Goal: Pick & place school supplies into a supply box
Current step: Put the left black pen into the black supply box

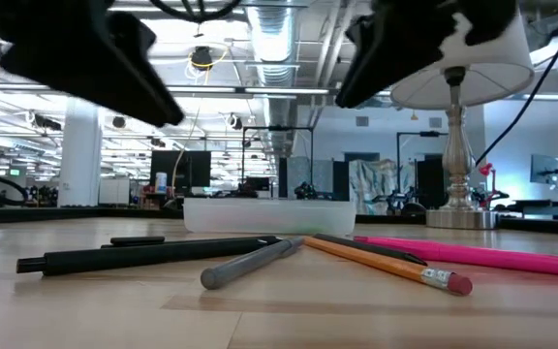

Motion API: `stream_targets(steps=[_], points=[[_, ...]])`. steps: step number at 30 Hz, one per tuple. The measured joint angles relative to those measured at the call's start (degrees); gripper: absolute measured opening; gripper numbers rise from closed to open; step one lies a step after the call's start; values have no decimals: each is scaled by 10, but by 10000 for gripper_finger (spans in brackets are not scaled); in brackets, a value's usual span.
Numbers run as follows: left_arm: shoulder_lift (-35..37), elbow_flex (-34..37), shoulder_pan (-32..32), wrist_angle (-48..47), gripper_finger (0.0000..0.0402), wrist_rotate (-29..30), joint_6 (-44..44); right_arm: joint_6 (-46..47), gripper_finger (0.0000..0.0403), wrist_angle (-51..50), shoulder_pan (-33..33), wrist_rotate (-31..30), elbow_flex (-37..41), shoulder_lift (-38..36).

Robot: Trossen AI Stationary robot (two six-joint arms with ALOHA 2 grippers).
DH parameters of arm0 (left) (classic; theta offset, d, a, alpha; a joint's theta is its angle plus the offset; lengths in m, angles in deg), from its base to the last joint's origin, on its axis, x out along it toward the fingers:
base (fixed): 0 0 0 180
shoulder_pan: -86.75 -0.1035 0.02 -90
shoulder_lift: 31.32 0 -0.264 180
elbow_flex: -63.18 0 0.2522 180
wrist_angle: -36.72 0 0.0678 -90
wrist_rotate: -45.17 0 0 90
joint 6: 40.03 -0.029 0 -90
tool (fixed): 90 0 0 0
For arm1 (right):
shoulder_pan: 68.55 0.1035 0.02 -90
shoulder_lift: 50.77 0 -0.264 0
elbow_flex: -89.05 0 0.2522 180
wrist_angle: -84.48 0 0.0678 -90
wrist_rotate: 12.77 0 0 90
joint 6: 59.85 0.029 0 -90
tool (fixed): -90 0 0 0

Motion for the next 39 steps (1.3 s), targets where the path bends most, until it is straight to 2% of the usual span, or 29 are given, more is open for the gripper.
stream_targets(steps=[10,17,24,31,39], points=[[-10,0,-88,36,192,-138,-13,90,92,3,99,-124,56,0],[-26,1,-113,38,192,-194,-17,153,92,-8,158,-204,73,0],[-45,-1,-119,56,192,-204,-24,200,92,-28,207,-270,73,0],[-45,0,-119,54,192,-189,-30,258,92,-55,240,-306,73,0],[-61,-1,-119,63,192,-198,-57,301,92,-77,276,-347,73,0]])
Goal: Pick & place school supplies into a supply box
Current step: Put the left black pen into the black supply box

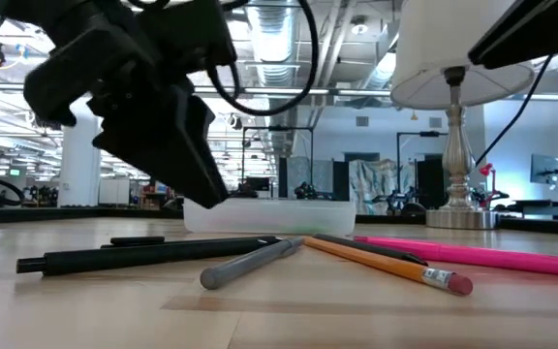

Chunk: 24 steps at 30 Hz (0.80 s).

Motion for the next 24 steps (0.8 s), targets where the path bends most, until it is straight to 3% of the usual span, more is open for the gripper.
stream_targets(steps=[24], points=[[-37,-2,-4,8,192,0,-7,20,92,-7,14,-15,0,0]])
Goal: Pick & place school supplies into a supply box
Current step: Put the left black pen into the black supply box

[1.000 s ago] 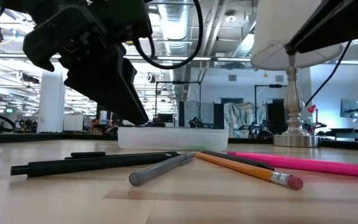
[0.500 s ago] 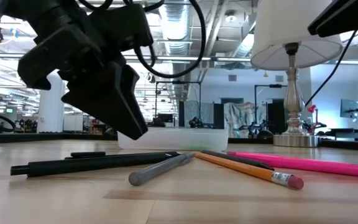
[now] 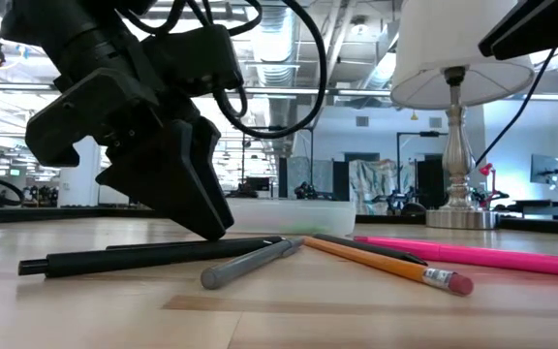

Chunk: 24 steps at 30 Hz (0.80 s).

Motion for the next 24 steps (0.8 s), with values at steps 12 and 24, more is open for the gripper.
stream_targets(steps=[12,24], points=[[-1,0,-2,12,192,-17,-2,5,92,-1,0,1,0,0],[-1,1,-14,13,192,-67,-3,10,92,-4,0,2,0,0]])
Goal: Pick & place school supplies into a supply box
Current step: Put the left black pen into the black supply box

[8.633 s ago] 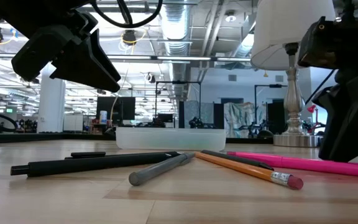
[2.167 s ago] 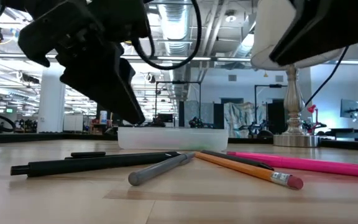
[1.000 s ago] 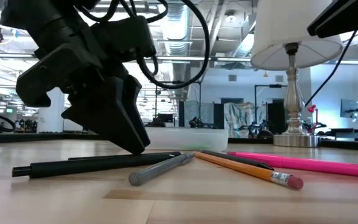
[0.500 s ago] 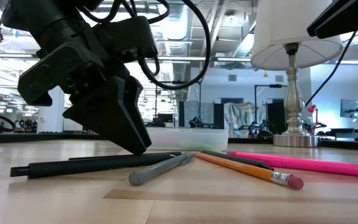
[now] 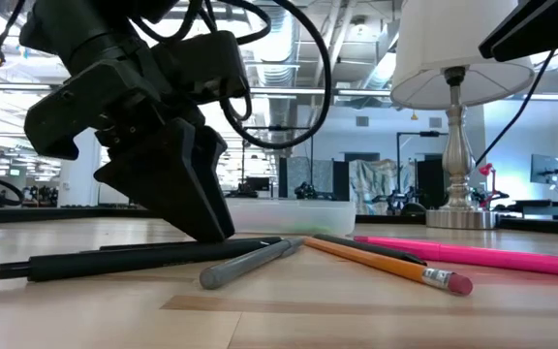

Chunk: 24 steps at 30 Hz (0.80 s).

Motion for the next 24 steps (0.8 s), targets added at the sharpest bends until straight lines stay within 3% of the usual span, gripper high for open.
stream_targets(steps=[14,24], points=[[2,-3,0,-102,187,25,66,0,92,0,0,1,0,0],[3,-3,-19,-139,106,11,90,5,92,0,-1,3,0,0]])
